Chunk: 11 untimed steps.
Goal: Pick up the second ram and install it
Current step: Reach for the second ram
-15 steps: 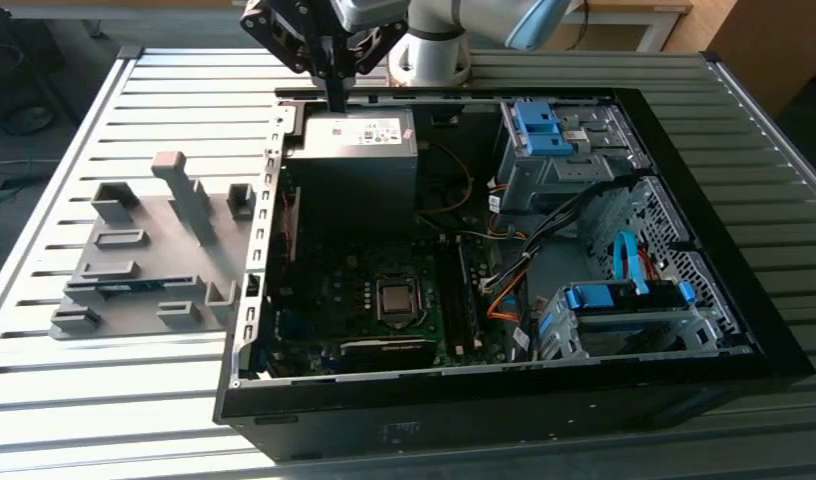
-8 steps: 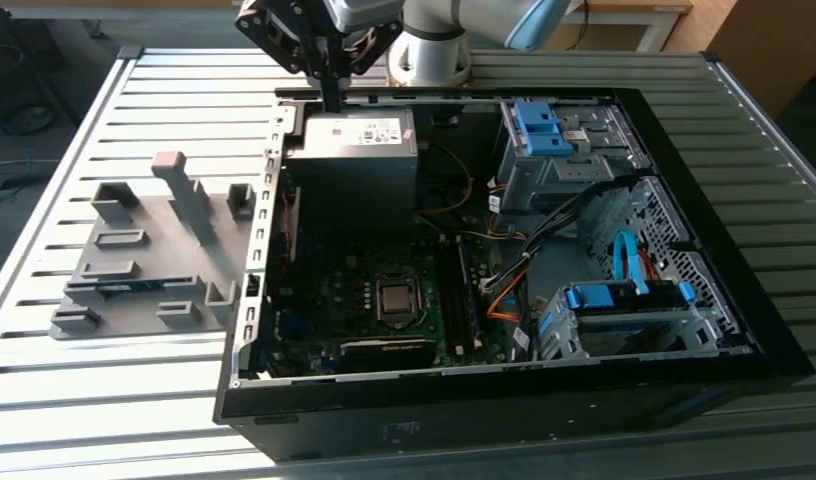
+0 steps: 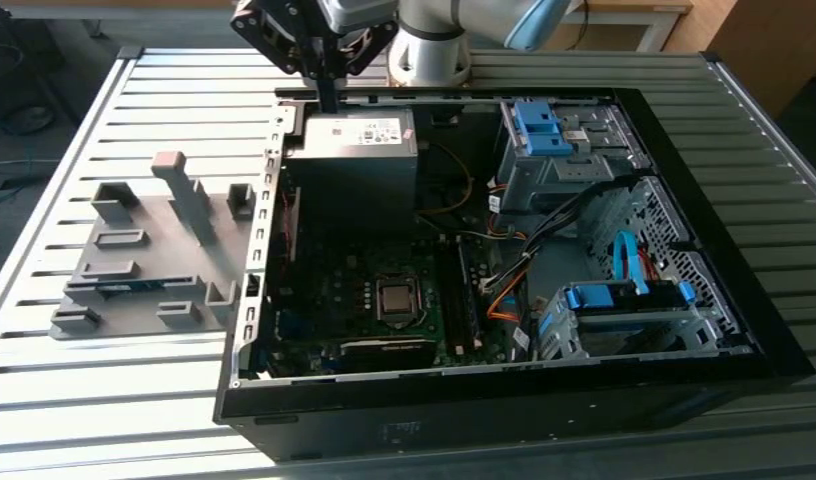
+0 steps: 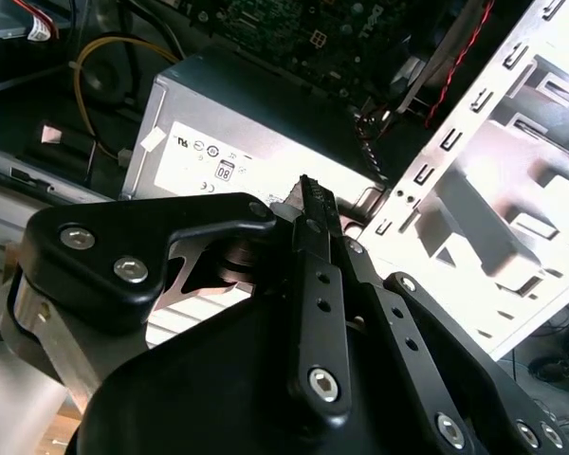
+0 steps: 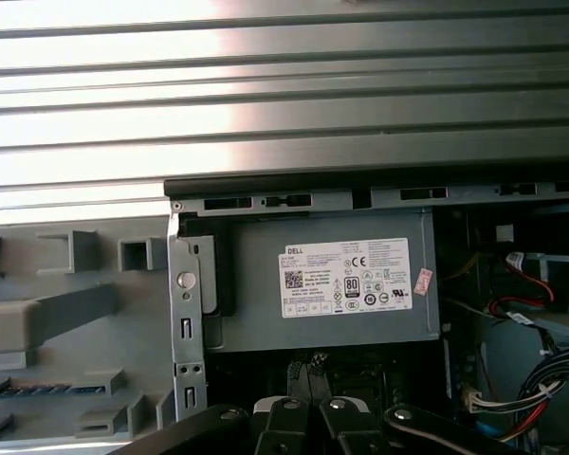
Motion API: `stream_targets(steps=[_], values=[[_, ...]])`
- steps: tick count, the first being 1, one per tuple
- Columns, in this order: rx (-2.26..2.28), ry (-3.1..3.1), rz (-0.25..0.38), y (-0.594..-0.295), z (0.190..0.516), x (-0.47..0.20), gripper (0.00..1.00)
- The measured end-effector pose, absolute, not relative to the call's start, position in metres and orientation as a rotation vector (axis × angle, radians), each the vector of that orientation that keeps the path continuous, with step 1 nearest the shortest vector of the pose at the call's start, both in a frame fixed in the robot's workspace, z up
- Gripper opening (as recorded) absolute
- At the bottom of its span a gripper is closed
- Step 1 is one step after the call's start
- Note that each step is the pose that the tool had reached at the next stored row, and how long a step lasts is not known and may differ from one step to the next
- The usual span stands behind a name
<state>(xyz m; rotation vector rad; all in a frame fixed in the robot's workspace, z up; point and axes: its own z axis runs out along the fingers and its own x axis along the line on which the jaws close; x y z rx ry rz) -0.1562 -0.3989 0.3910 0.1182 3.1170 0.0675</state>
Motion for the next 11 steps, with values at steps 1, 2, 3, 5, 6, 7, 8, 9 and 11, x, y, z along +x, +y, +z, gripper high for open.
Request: stream_targets(steps=[1,2,3,5,6,7,8,9,11], values=[[0.118,3.117,0.067,-0.3989,0.391,-0.1565,0.11],[0.118,3.117,0.067,-0.3989,0.391,-0.1568,0.11],[0.118,3.117,0.067,-0.3989,0.3909,-0.1572,0.11],[0.118,3.118,0.068,-0.3989,0.3908,-0.1581,0.11],[0.118,3.118,0.067,-0.3989,0.3908,-0.1585,0.11],[0.118,3.118,0.067,-0.3989,0.3907,-0.1589,0.11],[0.118,3.118,0.067,-0.3989,0.3907,-0.1594,0.11],[0.118,3.119,0.067,-0.3989,0.3906,-0.1598,0.11],[0.118,3.119,0.067,-0.3989,0.3905,-0.1608,0.11]])
